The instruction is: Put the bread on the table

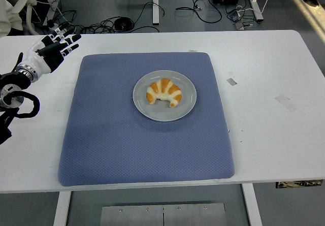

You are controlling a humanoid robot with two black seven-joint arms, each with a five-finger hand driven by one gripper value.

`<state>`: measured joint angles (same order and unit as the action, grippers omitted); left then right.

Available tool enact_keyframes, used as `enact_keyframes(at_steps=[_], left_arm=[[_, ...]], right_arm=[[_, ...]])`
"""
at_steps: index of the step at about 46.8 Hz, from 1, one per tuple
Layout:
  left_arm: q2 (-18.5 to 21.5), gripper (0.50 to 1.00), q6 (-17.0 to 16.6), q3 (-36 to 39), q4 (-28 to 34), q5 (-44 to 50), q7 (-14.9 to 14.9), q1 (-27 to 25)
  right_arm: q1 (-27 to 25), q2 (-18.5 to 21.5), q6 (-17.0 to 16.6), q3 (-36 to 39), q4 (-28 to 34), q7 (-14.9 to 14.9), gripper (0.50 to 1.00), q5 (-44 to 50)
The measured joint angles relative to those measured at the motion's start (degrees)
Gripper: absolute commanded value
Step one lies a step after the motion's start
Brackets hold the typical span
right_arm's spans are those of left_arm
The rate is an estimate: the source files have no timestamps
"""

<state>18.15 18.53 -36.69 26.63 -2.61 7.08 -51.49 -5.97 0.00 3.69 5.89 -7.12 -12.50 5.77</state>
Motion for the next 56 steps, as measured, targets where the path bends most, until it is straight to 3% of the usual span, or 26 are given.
enact_keyframes(at_steps=[34, 46, 50, 56], left_arm=[[-0.1, 0.983, -0.3, 1.7, -3.1, 0.0, 0.1, -2.2], [-0.3, 0.983, -0.3, 12.1, -3.2, -2.7, 0.2, -5.4], [-0.1, 0.983, 0.3, 13.4, -2.8, -2.9, 0.1, -5.8], [0.2, 0.981, 3.9, 13.6, -2.2, -3.4, -0.2, -6.8]], right_arm=[[0.0, 0.0, 0.0, 0.0, 0.0, 0.0, 1.0, 0.0], [0.0, 0.0, 0.0, 0.0, 0.0, 0.0, 1.0, 0.0], [0.0, 0.0, 0.0, 0.0, 0.0, 0.0, 1.0, -0.1], [0.0, 0.0, 0.0, 0.0, 0.0, 0.0, 1.0, -0.1]])
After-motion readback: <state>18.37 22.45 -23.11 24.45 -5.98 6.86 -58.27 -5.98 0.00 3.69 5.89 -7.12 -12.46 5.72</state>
